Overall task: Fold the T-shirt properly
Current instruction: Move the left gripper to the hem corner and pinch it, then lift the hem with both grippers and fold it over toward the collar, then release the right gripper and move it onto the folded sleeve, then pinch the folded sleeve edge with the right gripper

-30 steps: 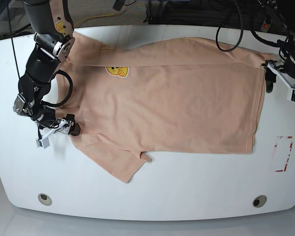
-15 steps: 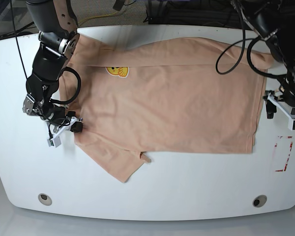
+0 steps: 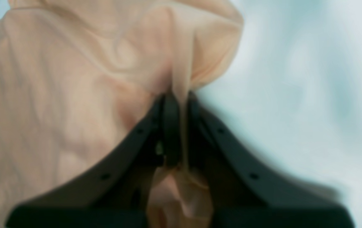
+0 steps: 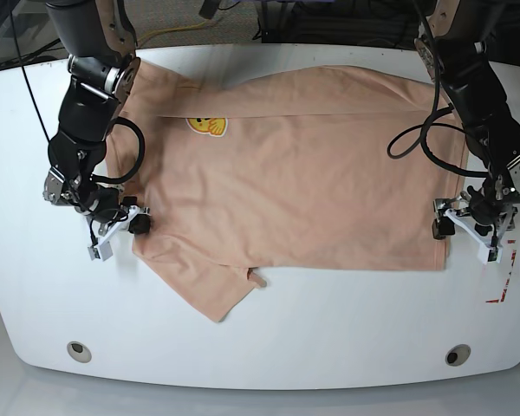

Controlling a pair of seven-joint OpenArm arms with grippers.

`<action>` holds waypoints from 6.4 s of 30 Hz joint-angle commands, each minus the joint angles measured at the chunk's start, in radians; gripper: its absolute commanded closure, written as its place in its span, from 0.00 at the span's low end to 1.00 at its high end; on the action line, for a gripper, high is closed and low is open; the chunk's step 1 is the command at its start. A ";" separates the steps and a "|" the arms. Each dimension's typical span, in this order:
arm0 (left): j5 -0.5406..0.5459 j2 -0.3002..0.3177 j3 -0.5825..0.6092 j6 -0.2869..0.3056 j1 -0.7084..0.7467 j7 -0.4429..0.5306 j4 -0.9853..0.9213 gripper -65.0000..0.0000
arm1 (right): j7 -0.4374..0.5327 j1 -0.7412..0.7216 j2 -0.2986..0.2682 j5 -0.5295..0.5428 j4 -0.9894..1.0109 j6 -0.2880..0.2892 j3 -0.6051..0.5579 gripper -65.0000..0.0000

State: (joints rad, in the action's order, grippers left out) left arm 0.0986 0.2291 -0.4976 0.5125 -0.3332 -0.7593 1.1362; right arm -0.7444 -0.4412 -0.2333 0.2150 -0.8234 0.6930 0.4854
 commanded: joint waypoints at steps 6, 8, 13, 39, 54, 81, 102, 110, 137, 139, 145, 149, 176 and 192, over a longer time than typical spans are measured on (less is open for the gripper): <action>0.010 0.019 0.009 0.001 -0.054 0.091 -0.150 0.11 | -0.005 -0.023 -0.011 -0.001 -0.014 0.005 0.003 0.96; 0.013 0.019 0.021 0.019 -0.054 0.091 -0.157 0.11 | -0.005 -0.023 -0.011 -0.001 -0.014 0.005 0.005 0.96; 0.014 0.014 0.041 0.090 -0.048 0.083 -0.160 0.12 | -0.005 -0.021 -0.011 -0.001 -0.014 0.005 0.005 0.96; 0.014 -0.015 0.040 0.117 -0.057 0.044 0.000 1.00 | -0.010 -0.038 -0.013 -0.009 -0.104 0.005 -0.003 0.97; 0.016 -0.007 0.040 0.119 -0.237 -0.220 0.497 1.00 | -0.142 -0.463 -0.107 -0.001 -0.109 0.005 -0.159 0.97; 0.017 0.045 0.130 0.186 -0.344 -0.323 0.724 1.00 | -0.525 -0.430 -0.139 0.002 -0.719 0.005 -0.170 0.97; 0.017 0.037 0.055 0.186 0.355 -0.291 0.798 1.00 | -0.518 0.373 0.015 0.140 -0.936 0.005 0.035 0.97; 0.017 0.033 -0.014 0.186 0.477 -0.289 0.793 1.00 | -0.487 0.523 0.038 0.140 -0.974 0.005 0.037 0.96; 0.161 0.111 -0.161 0.186 0.710 -0.297 0.793 0.32 | -0.485 0.738 0.033 0.456 -1.105 0.005 0.105 0.31; 0.232 0.126 -0.160 0.186 0.710 -0.297 0.792 0.34 | -0.487 0.710 0.033 0.455 -1.100 0.005 0.103 0.31; 0.458 0.164 -0.158 0.186 0.707 -0.354 0.793 0.35 | -0.533 0.598 0.035 0.455 -1.026 0.005 0.068 0.31; 0.511 0.169 -0.164 0.186 0.710 -0.395 0.793 0.35 | -0.538 0.585 0.035 0.455 -1.009 0.005 0.063 0.31; -0.049 0.020 -0.137 0.186 0.514 -0.210 0.585 0.35 | -0.505 0.358 0.093 0.427 -0.755 0.005 -0.103 0.31; -0.055 0.005 -0.137 0.186 0.544 -0.168 0.497 0.35 | -0.383 0.351 0.190 0.134 -0.713 0.005 -0.314 0.32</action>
State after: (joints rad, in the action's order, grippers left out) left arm 0.0463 0.2153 -0.6292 0.6987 0.2157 -0.9337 1.6341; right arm -1.1511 -0.0723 -0.0483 0.3454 -1.5417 0.6945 0.1696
